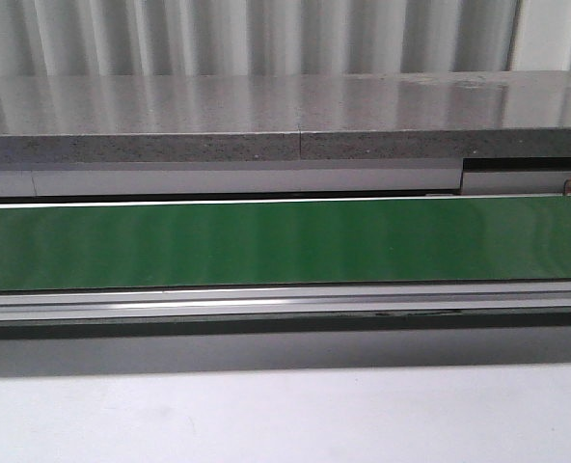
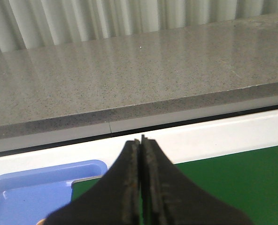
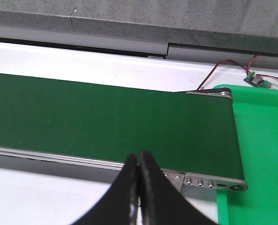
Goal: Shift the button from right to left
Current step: 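Open the left gripper to drop the button into the blue bin and rise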
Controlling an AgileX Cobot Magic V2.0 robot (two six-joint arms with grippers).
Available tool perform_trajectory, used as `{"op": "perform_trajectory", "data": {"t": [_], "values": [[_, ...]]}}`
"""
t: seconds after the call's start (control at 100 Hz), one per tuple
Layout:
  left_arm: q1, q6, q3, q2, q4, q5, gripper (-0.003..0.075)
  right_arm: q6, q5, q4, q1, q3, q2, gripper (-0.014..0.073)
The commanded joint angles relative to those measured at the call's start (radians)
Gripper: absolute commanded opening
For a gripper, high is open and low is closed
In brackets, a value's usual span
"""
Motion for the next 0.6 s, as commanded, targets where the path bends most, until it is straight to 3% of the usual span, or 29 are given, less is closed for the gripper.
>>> {"op": "perform_trajectory", "data": {"t": [0.0, 0.23, 0.47, 0.59], "values": [[-0.010, -0.004, -0.002, 0.006, -0.044, -0.102, -0.0020, -0.005, -0.063, 0.008, 0.002, -0.024, 0.003, -0.0068], [-0.108, -0.042, 0.102, -0.020, 0.052, -0.280, -0.0020, -0.005, -0.063, 0.008, 0.002, -0.024, 0.003, -0.0068], [-0.217, -0.653, 0.259, -0.109, 0.675, -0.445, -0.0020, -0.005, -0.063, 0.008, 0.002, -0.024, 0.003, -0.0068], [-0.247, -0.782, 0.353, -0.172, 0.816, -0.547, -0.0020, -0.005, -0.063, 0.008, 0.002, -0.024, 0.003, -0.0068]]}}
